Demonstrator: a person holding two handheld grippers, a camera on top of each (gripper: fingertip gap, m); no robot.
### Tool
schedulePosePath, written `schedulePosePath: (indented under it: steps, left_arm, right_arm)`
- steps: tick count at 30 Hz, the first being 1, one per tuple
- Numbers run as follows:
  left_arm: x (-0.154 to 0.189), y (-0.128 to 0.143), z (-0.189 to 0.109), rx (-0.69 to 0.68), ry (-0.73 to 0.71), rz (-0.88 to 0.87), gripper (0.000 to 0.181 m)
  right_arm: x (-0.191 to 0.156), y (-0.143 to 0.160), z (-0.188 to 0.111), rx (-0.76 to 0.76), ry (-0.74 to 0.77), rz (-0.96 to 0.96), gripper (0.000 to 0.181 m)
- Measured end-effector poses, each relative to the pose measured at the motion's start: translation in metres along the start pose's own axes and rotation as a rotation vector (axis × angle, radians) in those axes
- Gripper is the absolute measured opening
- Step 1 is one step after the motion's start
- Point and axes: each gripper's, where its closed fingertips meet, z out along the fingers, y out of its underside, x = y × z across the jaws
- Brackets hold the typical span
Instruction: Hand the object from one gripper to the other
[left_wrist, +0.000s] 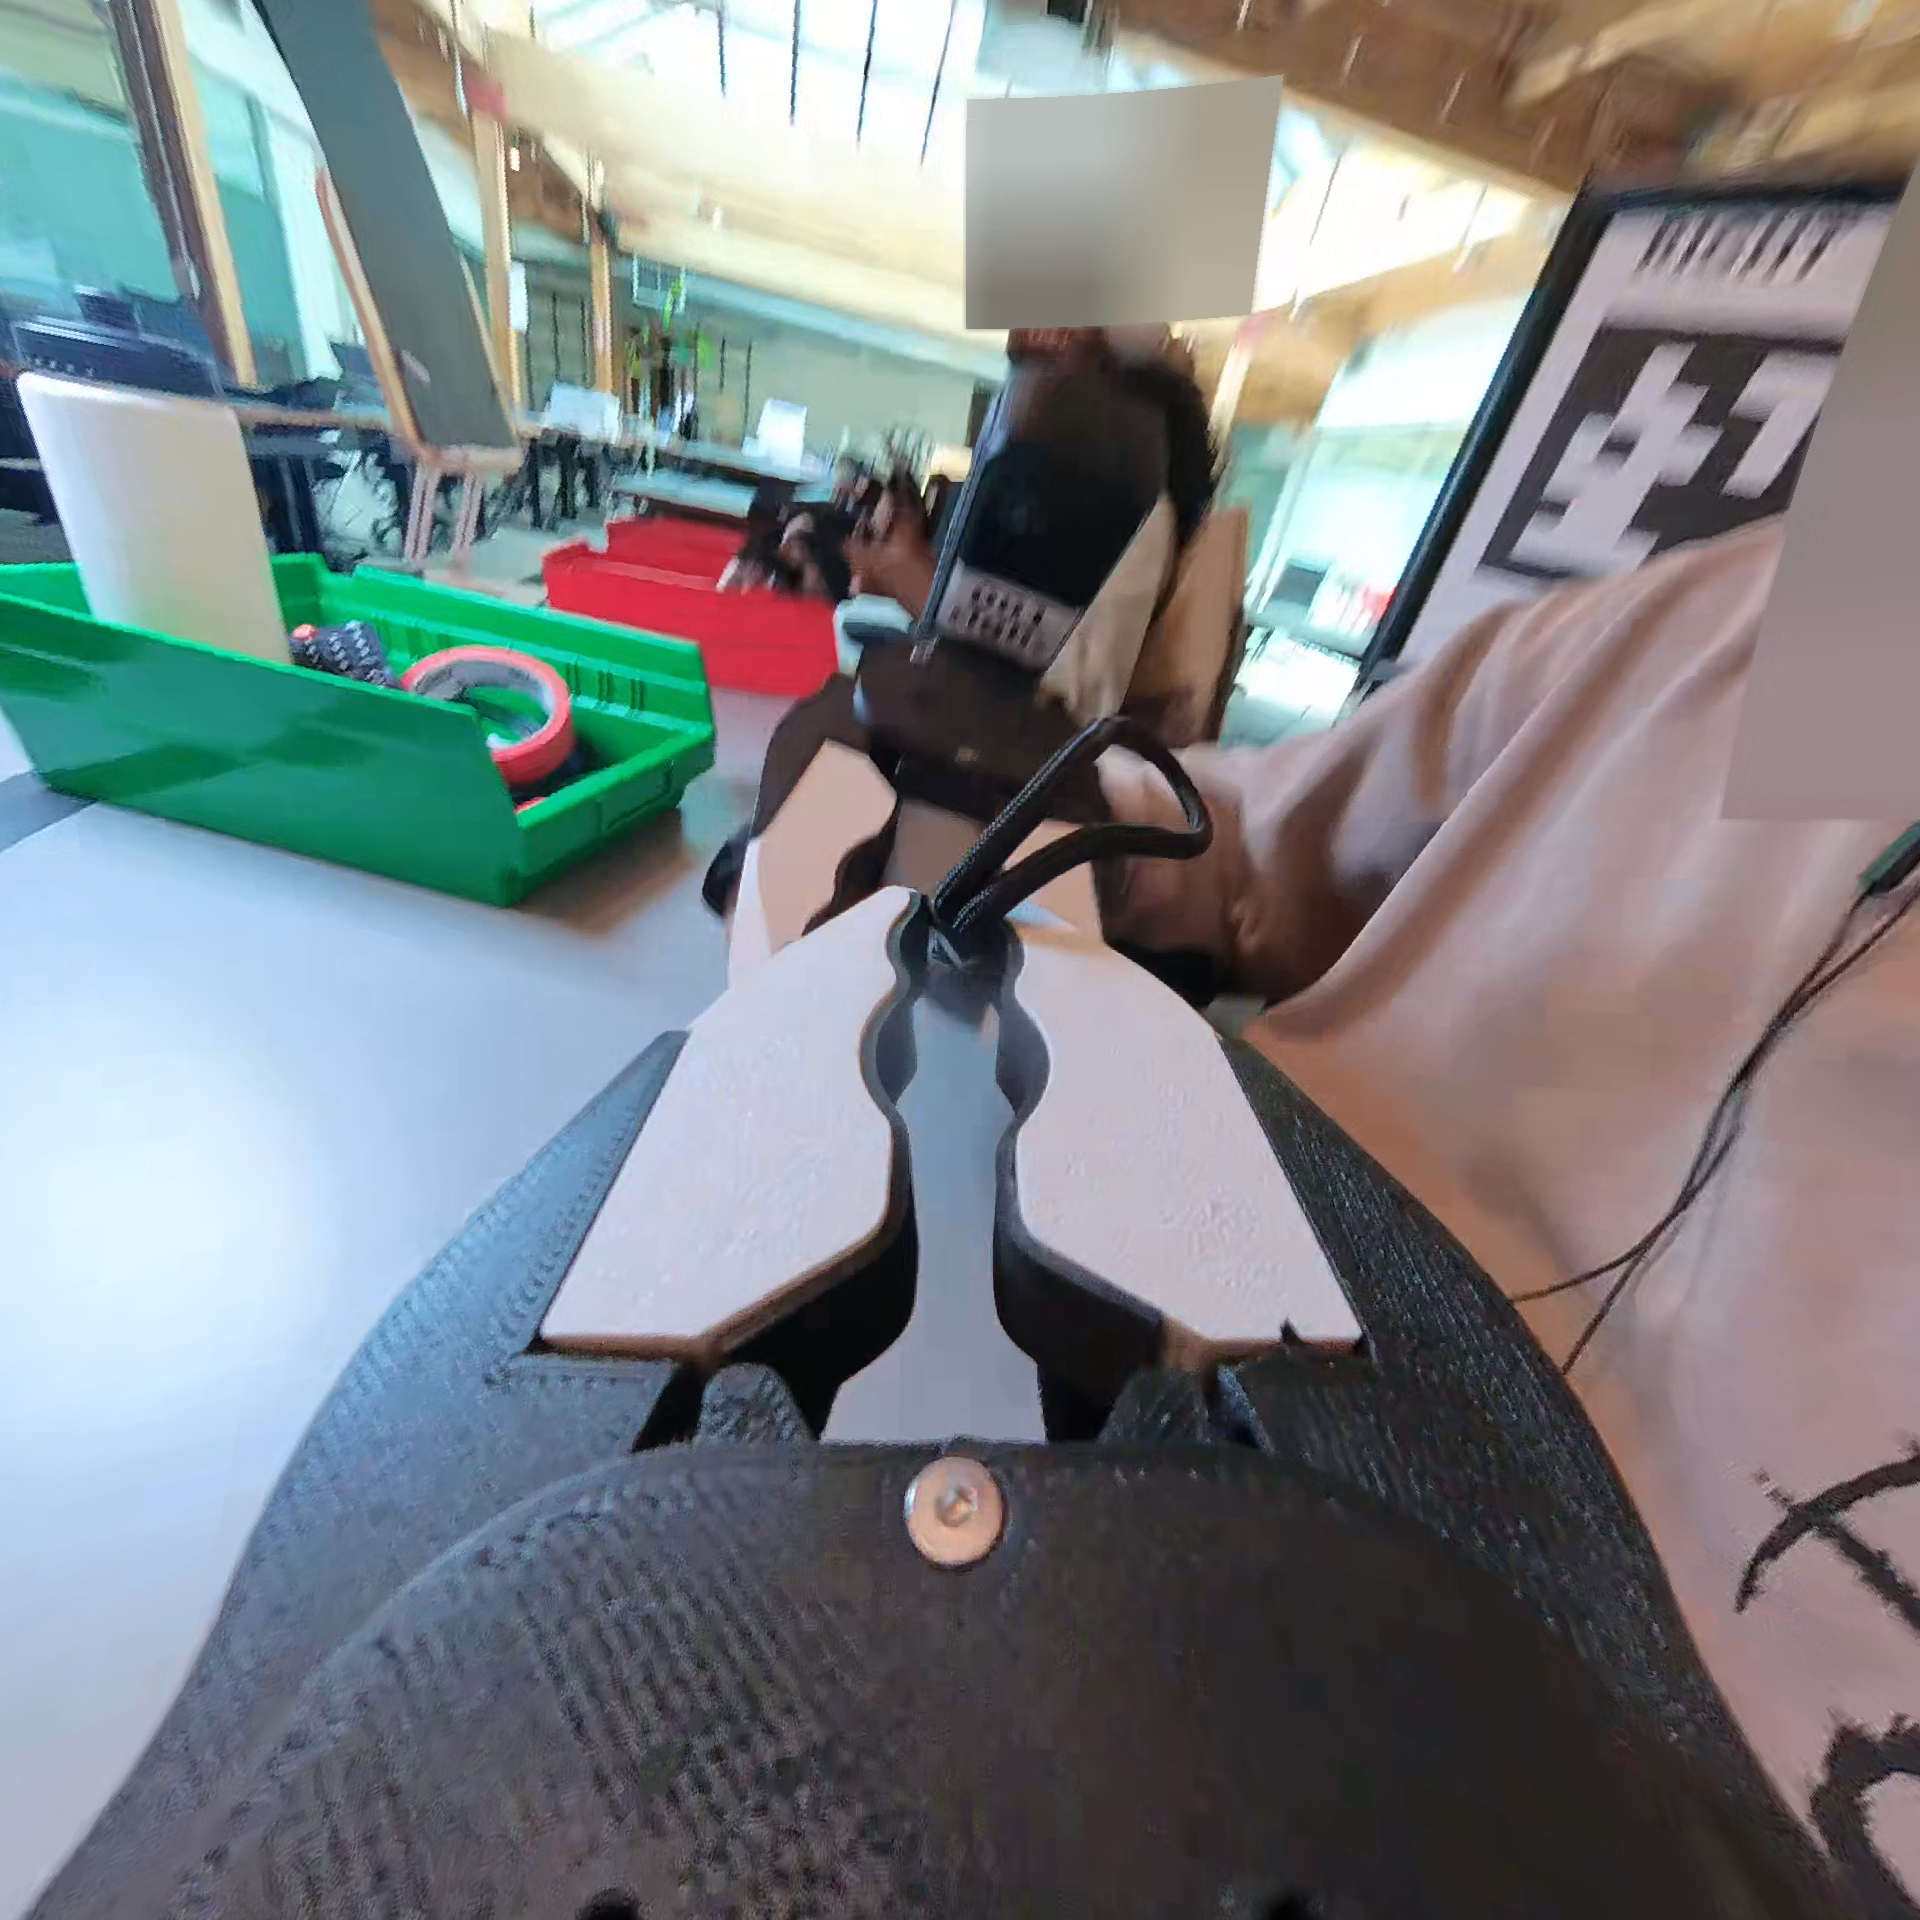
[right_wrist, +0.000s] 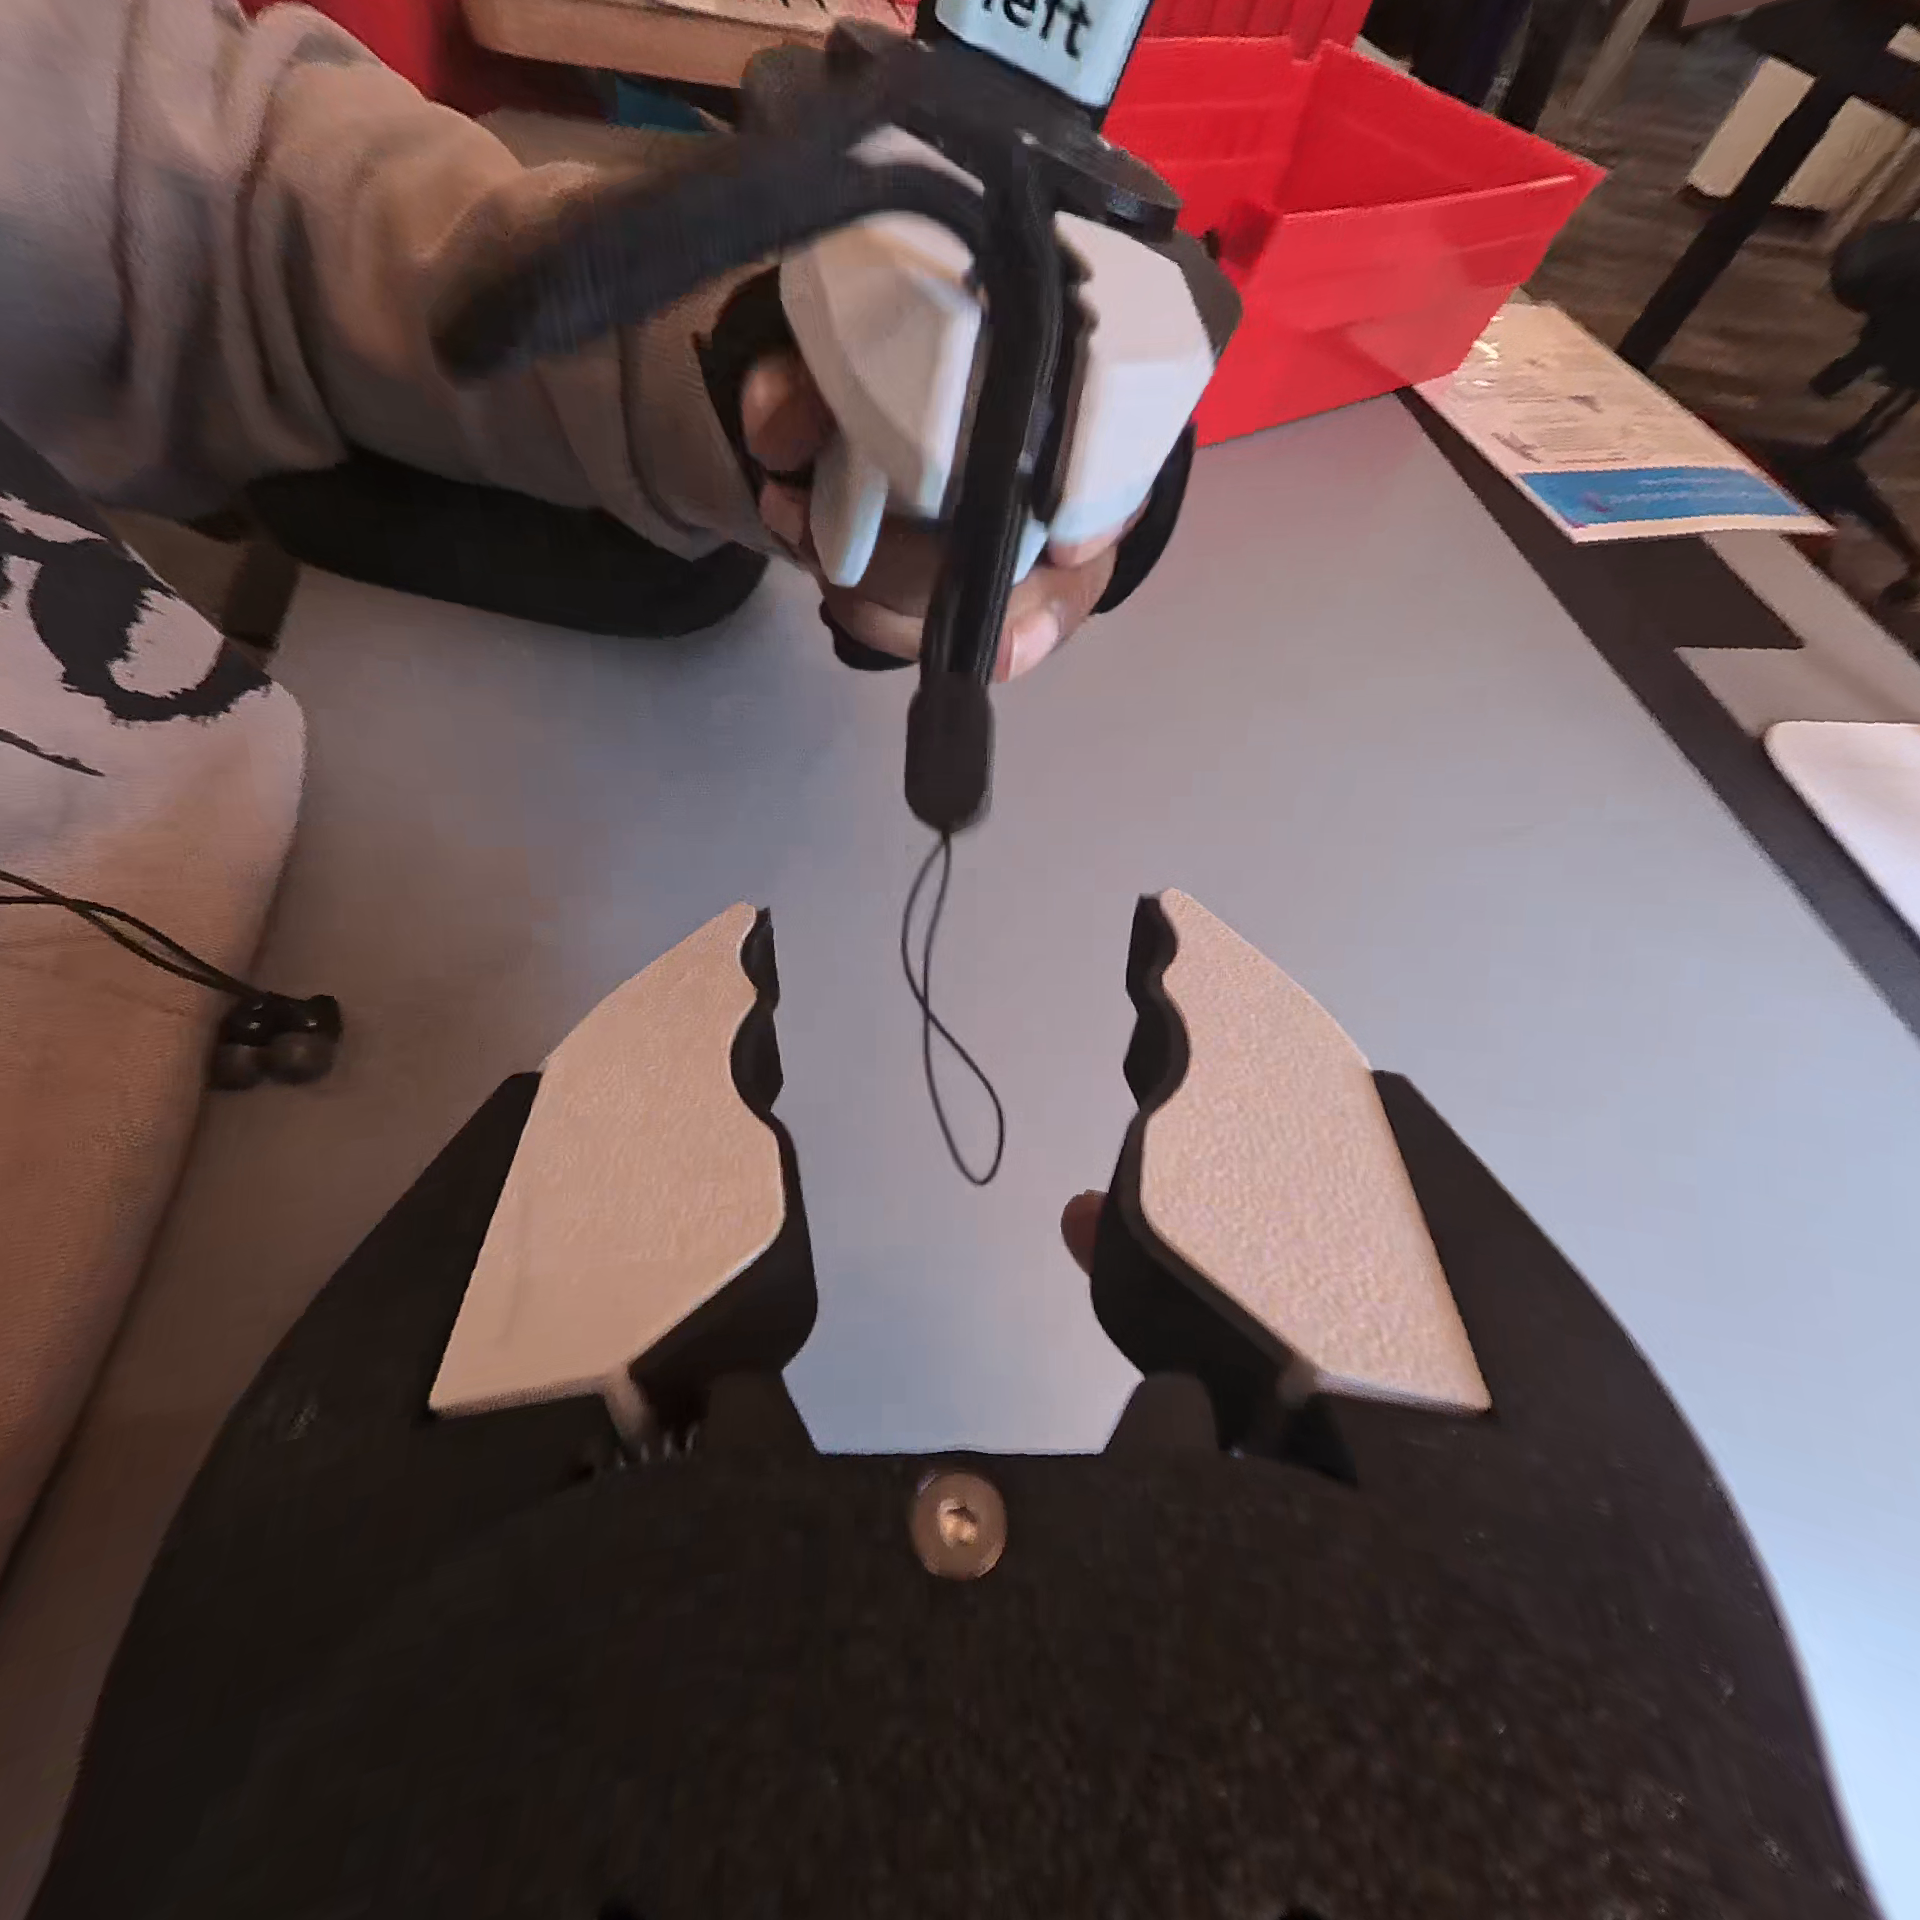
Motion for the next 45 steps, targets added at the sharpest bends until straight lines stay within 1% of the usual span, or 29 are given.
schedulePosePath:
  steps: [1,4,6,7,8,12,14,17,18,21,23,24,26,29,31,32,33,34,36,38,41,43,45]
  left_arm:
    - [0.001,-0.005,-0.002,0.049,0.025,-0.041,0.010]
    - [-0.002,-0.011,-0.006,0.143,0.055,-0.129,0.010]
    - [-0.006,-0.008,-0.006,0.147,0.049,-0.152,0.010]
    - [-0.007,-0.006,-0.006,0.140,0.041,-0.151,0.010]
    - [-0.008,-0.005,-0.005,0.136,0.039,-0.152,0.010]
    - [-0.010,0.000,-0.003,0.102,0.027,-0.150,0.010]
    - [-0.013,0.007,-0.006,0.031,0.006,-0.124,0.009]
    - [-0.027,0.026,-0.023,-0.177,-0.054,-0.074,0.038]
    - [-0.036,0.028,-0.033,-0.220,-0.101,-0.064,0.042]
    - [-0.067,0.020,-0.064,-0.262,-0.297,0.034,0.038]
    - [-0.074,0.016,-0.072,-0.316,-0.380,0.108,0.040]
    - [-0.069,0.016,-0.068,-0.341,-0.380,0.141,0.042]
    - [-0.053,0.025,-0.048,-0.410,-0.337,0.210,0.044]
    - [-0.033,0.063,-0.016,-0.592,-0.251,0.326,0.045]
    - [-0.027,0.090,-0.003,-0.704,-0.194,0.401,0.035]
    - [-0.027,0.100,0.001,-0.739,-0.180,0.443,0.024]
    - [-0.029,0.106,0.003,-0.766,-0.172,0.482,0.010]
    - [-0.030,0.108,0.004,-0.774,-0.170,0.509,0.005]
    - [-0.030,0.102,0.007,-0.733,-0.171,0.518,0.004]
    - [-0.029,0.081,0.008,-0.613,-0.191,0.484,0.004]
    - [-0.029,0.037,0.006,-0.340,-0.218,0.347,0.004]
    - [-0.027,0.008,0.000,-0.139,-0.204,0.223,0.003]
    - [-0.026,-0.019,-0.008,0.058,-0.188,0.123,0.004]
  right_arm:
    - [-0.001,-0.002,0.001,0.033,-0.022,0.023,0.061]
    - [-0.003,-0.026,-0.009,0.216,-0.083,0.097,0.041]
    - [0.000,-0.040,-0.019,0.311,-0.089,0.135,0.031]
    - [0.006,-0.043,-0.024,0.338,-0.061,0.145,0.021]
    - [0.010,-0.045,-0.028,0.352,-0.034,0.135,0.011]
    - [0.013,-0.043,-0.033,0.291,0.018,0.049,0.011]
    - [0.015,-0.045,-0.037,0.278,0.050,0.022,0.011]
    - [0.025,-0.040,-0.045,0.206,0.159,-0.099,0.011]
    - [0.027,-0.038,-0.047,0.173,0.195,-0.150,0.011]
    - [0.031,-0.025,-0.046,0.021,0.283,-0.315,0.011]
    - [0.031,-0.014,-0.041,-0.084,0.324,-0.410,0.011]
    - [0.029,-0.007,-0.036,-0.136,0.324,-0.443,0.011]
    - [0.022,0.004,-0.023,-0.215,0.310,-0.515,0.011]
    - [0.008,0.014,-0.004,-0.263,0.274,-0.640,0.011]
    - [-0.005,0.014,0.005,-0.248,0.232,-0.705,0.011]
    - [-0.009,0.015,0.009,-0.247,0.216,-0.730,0.013]
    - [-0.011,0.016,0.010,-0.255,0.211,-0.753,0.014]
    - [-0.012,0.017,0.010,-0.258,0.206,-0.768,0.016]
    - [-0.008,0.009,0.004,-0.201,0.231,-0.728,0.019]
    - [0.001,-0.012,-0.008,-0.049,0.285,-0.621,0.023]
    - [0.020,-0.043,-0.036,0.200,0.251,-0.268,0.049]
    - [0.034,-0.048,-0.048,0.311,0.195,-0.048,0.050]
    - [0.040,-0.045,-0.048,0.378,0.123,0.141,0.051]
